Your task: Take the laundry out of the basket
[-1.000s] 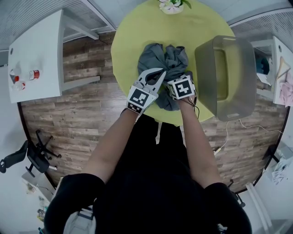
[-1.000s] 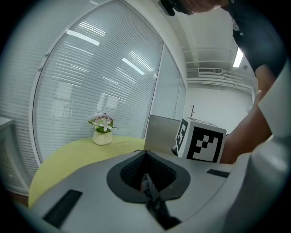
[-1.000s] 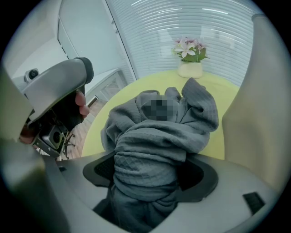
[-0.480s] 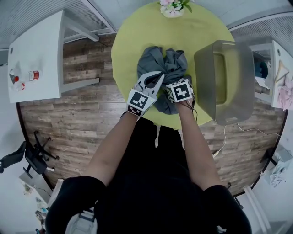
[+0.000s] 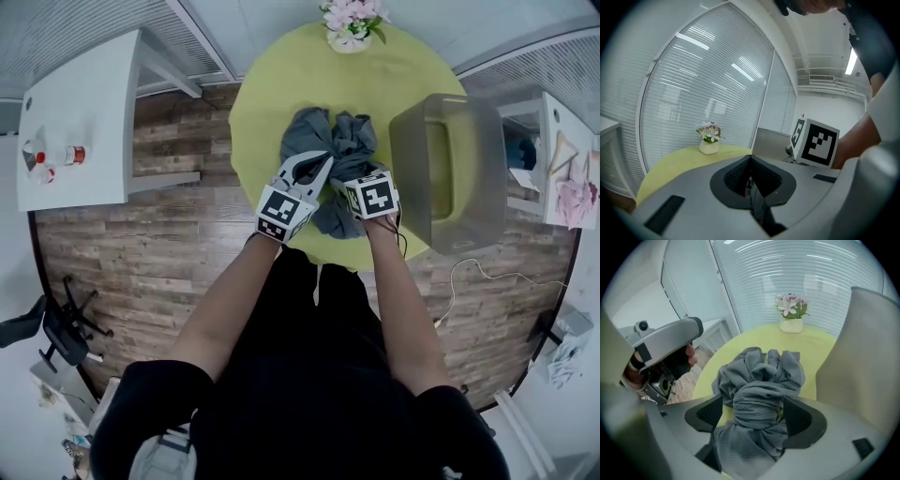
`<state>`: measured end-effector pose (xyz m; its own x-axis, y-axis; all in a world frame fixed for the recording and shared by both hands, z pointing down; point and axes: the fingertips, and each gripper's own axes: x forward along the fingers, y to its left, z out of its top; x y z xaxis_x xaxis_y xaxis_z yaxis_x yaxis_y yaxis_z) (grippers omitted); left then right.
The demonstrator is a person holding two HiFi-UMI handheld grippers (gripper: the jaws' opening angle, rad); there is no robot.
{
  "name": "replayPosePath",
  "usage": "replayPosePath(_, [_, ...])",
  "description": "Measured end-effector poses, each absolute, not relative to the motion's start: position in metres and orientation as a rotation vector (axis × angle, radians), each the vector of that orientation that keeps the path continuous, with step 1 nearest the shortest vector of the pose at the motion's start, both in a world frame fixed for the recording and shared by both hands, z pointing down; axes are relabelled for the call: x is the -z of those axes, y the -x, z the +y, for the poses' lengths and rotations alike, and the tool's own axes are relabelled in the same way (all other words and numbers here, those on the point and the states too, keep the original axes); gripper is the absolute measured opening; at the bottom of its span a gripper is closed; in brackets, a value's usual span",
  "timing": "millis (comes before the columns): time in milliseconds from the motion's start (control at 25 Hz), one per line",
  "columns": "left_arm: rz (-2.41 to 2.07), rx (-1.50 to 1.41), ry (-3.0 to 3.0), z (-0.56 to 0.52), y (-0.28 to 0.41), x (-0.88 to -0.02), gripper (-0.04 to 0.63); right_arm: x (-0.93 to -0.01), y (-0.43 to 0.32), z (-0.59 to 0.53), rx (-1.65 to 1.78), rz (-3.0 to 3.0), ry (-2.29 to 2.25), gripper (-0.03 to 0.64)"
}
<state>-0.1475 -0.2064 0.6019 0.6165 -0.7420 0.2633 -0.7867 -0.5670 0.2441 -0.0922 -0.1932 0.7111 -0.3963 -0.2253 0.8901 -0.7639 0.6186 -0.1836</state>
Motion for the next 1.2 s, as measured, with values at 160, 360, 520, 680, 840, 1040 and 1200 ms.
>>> replayPosePath(160, [-1.213,-0.191,-2.528,-0.202,0.148,-0.585,0.006,-0.680,0.091,-0.189,-0.697,-1.979,-0.817,0.390])
replayPosePath(360, [-1.192,-0.187,-2.557,-0.190,0.143,-0.563,0.006,-0.647,0.081,-0.177,-0.650,-2.042,-0.852,0.388])
replayPosePath(520, [-1.124,-0.187,-2.581,-0.172,0.132,-0.546,0.006,-0.627,0.073,-0.163,-0.667,-2.097,-0.876,0.388])
replayPosePath(680, [-1.055,-0.191,-2.630,-0.154,0.119,-0.521,0.006,-0.601,0.063,-0.151,-0.634,-2.162,-0.886,0.388])
replayPosePath(840, [-1.053,-0.188,-2.665,-0.138,0.109,-0.491,0.006,-0.556,0.052,-0.145,-0.549,-2.280,-0.903,0.387])
replayPosePath(1040, [-1.059,-0.233,-2.718,-0.122,0.097,-0.467,0.006,-0.509,0.039,-0.142,-0.443,-2.391,-0.924,0.387])
replayPosePath(1200, [-1.081,-0.209,-2.722,-0.116,0.091,-0.449,0.006,-0.479,0.033,-0.138,-0.428,-2.491,-0.947,0.379])
